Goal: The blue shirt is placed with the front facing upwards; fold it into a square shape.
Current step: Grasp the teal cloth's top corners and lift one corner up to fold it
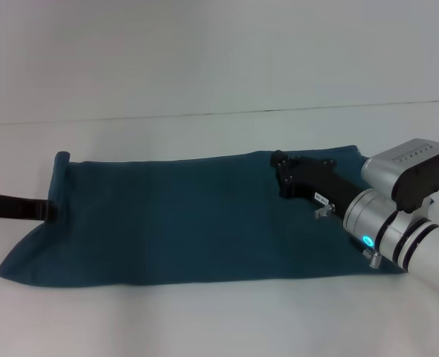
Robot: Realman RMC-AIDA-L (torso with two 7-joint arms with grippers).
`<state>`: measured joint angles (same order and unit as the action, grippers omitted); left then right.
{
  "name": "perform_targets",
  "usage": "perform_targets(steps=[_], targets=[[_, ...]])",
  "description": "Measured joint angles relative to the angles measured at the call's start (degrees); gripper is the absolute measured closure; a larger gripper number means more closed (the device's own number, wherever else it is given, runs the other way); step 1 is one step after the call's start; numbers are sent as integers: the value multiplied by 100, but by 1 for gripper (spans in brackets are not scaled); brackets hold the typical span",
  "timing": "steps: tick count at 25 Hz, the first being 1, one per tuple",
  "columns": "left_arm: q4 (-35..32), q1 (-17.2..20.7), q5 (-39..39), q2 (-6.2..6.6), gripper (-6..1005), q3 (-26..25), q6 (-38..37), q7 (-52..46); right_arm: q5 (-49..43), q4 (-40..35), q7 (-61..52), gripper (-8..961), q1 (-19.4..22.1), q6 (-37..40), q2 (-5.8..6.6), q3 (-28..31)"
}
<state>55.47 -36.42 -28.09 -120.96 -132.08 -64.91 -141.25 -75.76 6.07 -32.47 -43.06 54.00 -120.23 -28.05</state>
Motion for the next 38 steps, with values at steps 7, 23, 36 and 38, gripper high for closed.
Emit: perform_targets(steps=[7,23,36,38], targets=[[644,137,-134,-57,994,-26,-411,-14,15,-60,-3,955,-5,112,-8,28],[1436,122,-1002,-14,996,-34,-1188,-9,0,-10,51,955,-337,59,-71,16],[1786,132,-1766,10,996,-309,-1647,13,-82,790,915,954,-1015,-1017,-128,215],[1790,134,-1919,37,997,-354,-1673,24,-87,901,1038,954,-1166,-1141,-132,266]])
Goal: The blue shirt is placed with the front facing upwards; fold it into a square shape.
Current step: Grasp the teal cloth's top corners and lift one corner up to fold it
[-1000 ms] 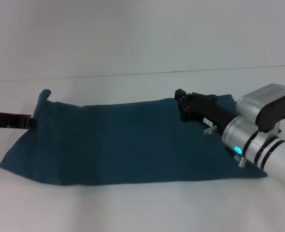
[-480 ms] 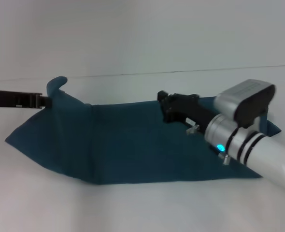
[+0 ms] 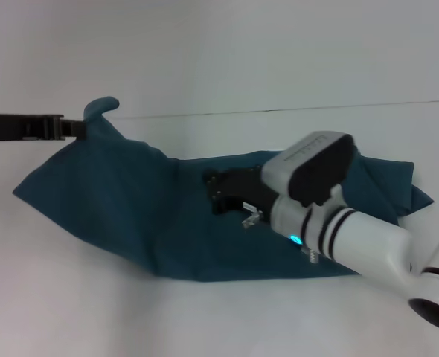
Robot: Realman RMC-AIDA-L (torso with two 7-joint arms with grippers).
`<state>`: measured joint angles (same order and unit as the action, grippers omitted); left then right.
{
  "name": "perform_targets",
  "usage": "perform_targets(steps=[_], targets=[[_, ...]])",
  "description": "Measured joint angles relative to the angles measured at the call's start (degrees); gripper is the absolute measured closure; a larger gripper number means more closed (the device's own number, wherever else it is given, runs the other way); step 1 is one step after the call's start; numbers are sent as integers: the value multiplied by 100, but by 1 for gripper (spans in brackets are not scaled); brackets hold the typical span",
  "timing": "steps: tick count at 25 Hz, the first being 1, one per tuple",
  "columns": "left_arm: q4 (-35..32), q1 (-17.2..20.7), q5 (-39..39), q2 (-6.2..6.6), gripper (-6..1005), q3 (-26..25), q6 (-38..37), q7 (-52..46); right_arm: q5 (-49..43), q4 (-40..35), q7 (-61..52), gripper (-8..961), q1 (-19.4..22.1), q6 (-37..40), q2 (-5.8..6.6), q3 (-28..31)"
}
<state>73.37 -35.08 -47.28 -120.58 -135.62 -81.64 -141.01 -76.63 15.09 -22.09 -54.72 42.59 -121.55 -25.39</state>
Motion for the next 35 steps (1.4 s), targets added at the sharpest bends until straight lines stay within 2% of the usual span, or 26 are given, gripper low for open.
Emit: perform_targets(steps=[6,19,24,32,35], targets=[[1,38,-332,36,997,-57,-38,57,-305,162,112,954,-327,-283,0,260],[-36,15,-970,29,997,-91,-161,278,-3022,599,69,954,-494,-1019,12,2358],[-16,-13,-1062,16,997,-42,-176,294,-3758,794,65,955,-591,-1408,6,2809],[64,-27,-1092,-18,997,23,-245,308,-4285,1008,65,955,-593,-1439,0,3219],[65,-32,-1100,-28,997,27,-260,309,-4334,1068,102,955,-391,-1365,21,3446]])
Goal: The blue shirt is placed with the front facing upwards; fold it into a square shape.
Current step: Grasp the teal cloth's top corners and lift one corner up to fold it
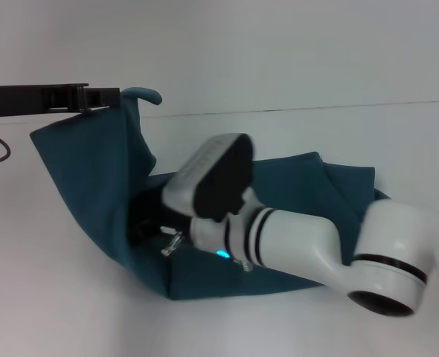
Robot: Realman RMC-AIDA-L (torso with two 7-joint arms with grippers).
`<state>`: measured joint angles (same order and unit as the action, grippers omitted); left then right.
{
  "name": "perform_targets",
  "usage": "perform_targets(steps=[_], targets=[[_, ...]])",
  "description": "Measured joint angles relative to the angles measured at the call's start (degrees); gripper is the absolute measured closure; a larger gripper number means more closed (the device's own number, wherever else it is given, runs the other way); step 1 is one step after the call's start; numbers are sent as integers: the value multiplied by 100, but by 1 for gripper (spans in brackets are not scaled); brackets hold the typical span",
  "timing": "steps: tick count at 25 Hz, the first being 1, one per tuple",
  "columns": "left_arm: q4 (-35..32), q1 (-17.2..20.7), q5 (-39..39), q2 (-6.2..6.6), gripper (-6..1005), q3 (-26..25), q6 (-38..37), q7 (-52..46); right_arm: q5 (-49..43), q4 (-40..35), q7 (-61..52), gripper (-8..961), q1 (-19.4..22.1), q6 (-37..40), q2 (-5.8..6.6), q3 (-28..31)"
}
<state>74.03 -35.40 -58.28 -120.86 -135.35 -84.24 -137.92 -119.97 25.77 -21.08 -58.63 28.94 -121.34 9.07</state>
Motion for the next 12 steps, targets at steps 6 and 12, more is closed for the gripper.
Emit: perform_targets(steps=[6,12], targets=[[11,-2,-139,1,997,0,-20,6,-31,-56,155,955,1064,854,97,630],[106,-13,-431,-7,998,1,-38,28,-35,-173,157,954,1744,1279,109,1022]])
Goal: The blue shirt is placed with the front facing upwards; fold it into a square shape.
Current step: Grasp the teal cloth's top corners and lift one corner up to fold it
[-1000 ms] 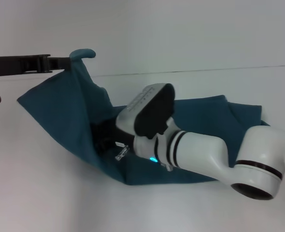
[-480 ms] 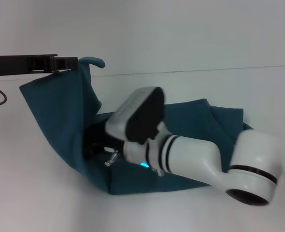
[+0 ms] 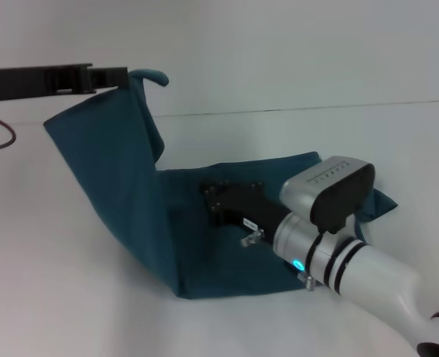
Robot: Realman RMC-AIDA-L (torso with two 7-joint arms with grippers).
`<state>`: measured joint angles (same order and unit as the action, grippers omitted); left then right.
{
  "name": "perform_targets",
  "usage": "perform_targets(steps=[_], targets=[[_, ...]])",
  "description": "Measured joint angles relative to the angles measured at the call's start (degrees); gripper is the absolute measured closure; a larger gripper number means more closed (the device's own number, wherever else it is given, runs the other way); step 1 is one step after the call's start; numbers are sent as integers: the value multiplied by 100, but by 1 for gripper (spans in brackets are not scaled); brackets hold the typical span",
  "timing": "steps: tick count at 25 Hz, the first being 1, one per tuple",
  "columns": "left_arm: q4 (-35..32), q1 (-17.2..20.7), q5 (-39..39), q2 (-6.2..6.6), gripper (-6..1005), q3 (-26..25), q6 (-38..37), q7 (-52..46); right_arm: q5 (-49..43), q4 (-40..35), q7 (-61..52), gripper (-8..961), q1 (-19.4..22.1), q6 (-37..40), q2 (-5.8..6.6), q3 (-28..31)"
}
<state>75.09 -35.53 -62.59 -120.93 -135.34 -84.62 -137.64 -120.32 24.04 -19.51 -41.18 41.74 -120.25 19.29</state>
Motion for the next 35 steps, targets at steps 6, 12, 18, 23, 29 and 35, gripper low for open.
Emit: perform_targets(steps=[6,12,18,23,29,35], targets=[[90,-85,-179,-54,998,33,-26,-3,-7,-65,5,951,-27,-83,-47,-65],[201,-156,-183,-89,998,147,-29,-42,-126,100,9,948,-422,-545,-66,-236],[203,-181,-184,-108,998,226,-29,-28,-475,332,2,945,-751,-817,-77,-230],[181,-182,-184,-124,998,228,-28,-3,-479,429,-37,943,-1086,-1200,-96,-266],[121,-182,-184,-131,997,228,-8,32,-483,519,-12,940,-1117,-1222,-92,-231],[113,-180,-184,-166,997,227,26,55,-483,405,0,937,-437,-461,8,8]])
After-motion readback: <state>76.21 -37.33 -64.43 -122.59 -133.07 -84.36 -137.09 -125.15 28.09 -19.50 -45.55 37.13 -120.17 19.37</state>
